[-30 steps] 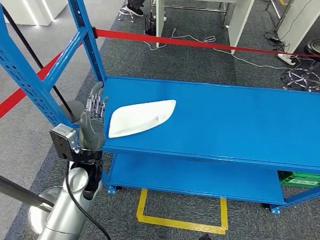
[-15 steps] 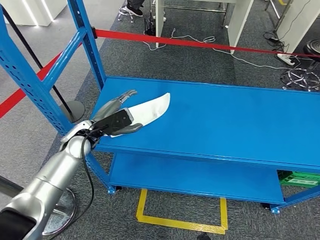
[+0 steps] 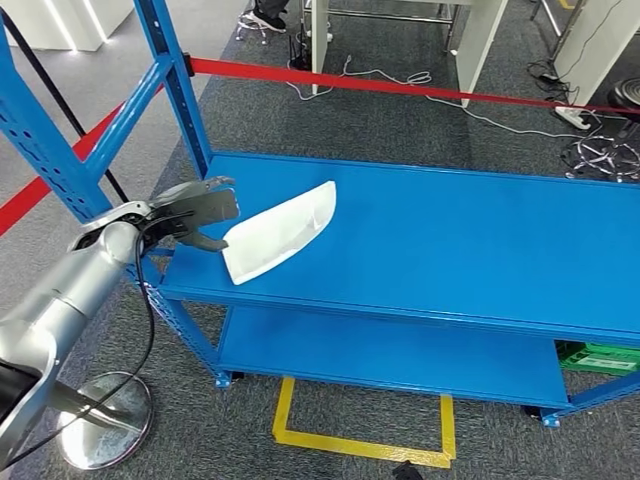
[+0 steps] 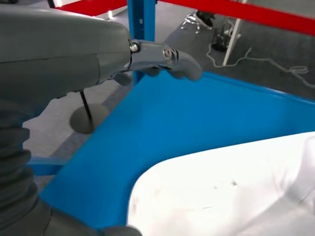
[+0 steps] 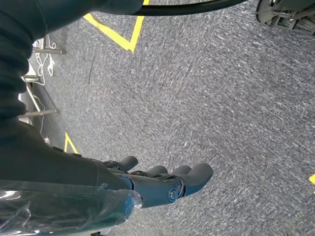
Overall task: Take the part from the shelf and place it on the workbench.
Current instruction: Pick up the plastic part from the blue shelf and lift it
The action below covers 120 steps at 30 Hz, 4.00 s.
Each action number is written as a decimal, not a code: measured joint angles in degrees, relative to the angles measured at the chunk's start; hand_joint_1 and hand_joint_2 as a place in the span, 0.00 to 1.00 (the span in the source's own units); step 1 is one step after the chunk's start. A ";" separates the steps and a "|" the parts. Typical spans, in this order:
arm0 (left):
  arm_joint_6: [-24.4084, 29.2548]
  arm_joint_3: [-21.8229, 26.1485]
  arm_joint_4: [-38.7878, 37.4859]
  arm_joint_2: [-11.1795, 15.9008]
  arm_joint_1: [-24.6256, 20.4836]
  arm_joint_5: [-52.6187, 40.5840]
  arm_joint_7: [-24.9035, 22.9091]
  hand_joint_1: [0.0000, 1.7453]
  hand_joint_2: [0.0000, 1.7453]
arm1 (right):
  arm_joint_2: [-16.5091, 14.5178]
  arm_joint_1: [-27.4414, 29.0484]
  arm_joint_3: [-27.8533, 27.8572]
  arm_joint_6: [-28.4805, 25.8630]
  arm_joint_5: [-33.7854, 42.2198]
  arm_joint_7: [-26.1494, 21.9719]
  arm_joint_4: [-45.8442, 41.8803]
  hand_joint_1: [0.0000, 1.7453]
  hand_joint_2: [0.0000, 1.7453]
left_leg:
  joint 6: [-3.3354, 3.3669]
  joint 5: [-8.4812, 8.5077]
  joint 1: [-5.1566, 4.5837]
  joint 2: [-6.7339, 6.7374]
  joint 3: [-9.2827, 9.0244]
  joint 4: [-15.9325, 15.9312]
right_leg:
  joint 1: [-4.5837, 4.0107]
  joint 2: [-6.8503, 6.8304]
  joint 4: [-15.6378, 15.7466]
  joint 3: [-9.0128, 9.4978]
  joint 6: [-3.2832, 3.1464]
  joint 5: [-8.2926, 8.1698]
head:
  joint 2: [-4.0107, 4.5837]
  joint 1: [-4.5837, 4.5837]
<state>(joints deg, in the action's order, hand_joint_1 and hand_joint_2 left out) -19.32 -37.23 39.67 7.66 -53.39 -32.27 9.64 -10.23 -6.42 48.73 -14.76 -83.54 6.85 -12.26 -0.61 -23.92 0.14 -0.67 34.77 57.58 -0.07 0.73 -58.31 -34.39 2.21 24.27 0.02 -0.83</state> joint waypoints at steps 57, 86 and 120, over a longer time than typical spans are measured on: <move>15.11 -5.89 -10.62 -16.41 -0.21 -3.79 9.07 0.00 1.00 | 0.00 -2.11 -3.74 2.76 -2.04 1.58 0.00 0.00 1.00 | 0.01 0.00 -0.03 -0.10 0.13 0.00 | 0.02 -0.12 -0.01 -0.11 0.00 0.00 | 0.00 -0.01; 9.29 -5.41 -18.27 -14.56 0.06 -9.29 -5.56 0.00 1.00 | 0.00 -2.04 -4.25 1.97 -0.61 1.72 0.00 0.00 1.00 | 0.00 0.00 -0.03 -0.10 0.16 0.00 | 0.02 -0.12 -0.02 -0.12 0.00 0.00 | 0.00 0.00; 15.15 -5.02 -19.21 -14.06 0.42 -11.73 -2.93 1.00 1.00 | 0.00 -1.72 -4.25 2.02 0.02 1.37 0.00 0.00 1.00 | 0.00 0.00 -0.03 -0.10 0.16 0.00 | 0.02 -0.12 -0.02 -0.13 0.00 0.00 | 0.00 0.00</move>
<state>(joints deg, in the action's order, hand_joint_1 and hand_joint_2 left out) -4.17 -42.25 20.46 -6.40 -52.98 -44.00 6.71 -10.23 -8.13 44.48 -12.74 -83.52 8.22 -12.26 -0.60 -23.92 0.11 -0.76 34.93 57.58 -0.05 0.61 -58.33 -34.52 2.21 24.27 0.02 -0.83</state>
